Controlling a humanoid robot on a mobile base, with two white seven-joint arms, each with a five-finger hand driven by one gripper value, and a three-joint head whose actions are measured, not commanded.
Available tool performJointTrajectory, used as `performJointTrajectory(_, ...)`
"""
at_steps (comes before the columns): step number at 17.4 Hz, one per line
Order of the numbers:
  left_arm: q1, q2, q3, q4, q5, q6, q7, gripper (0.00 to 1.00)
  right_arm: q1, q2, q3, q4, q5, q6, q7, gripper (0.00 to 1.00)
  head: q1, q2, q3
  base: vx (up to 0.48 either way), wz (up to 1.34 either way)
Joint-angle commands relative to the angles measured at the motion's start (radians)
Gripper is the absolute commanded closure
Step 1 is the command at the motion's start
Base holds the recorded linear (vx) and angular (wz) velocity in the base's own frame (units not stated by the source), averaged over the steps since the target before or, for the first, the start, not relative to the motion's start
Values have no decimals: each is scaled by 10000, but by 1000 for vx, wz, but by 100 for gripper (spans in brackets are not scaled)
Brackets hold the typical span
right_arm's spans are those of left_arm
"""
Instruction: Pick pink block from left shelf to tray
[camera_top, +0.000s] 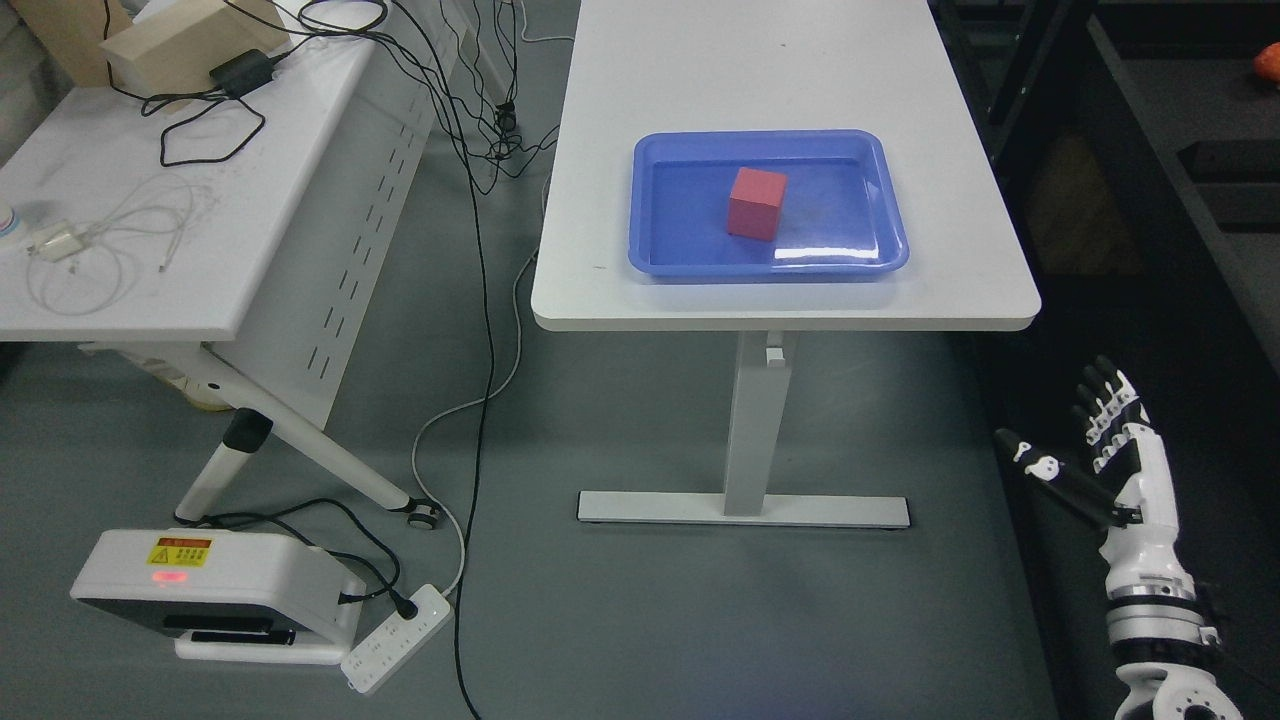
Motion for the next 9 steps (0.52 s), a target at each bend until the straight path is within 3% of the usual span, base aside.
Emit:
performJointTrajectory(1,-215,175,0,-175,-15,3,-2,0,38,-130,246,19,-14,117,74,0,0,0,0,-160,31)
performJointTrajectory(9,-215,175,0,-175,-15,3,-2,0,8,-130,292,34,-14,117,304,0,0,0,0,-145,81)
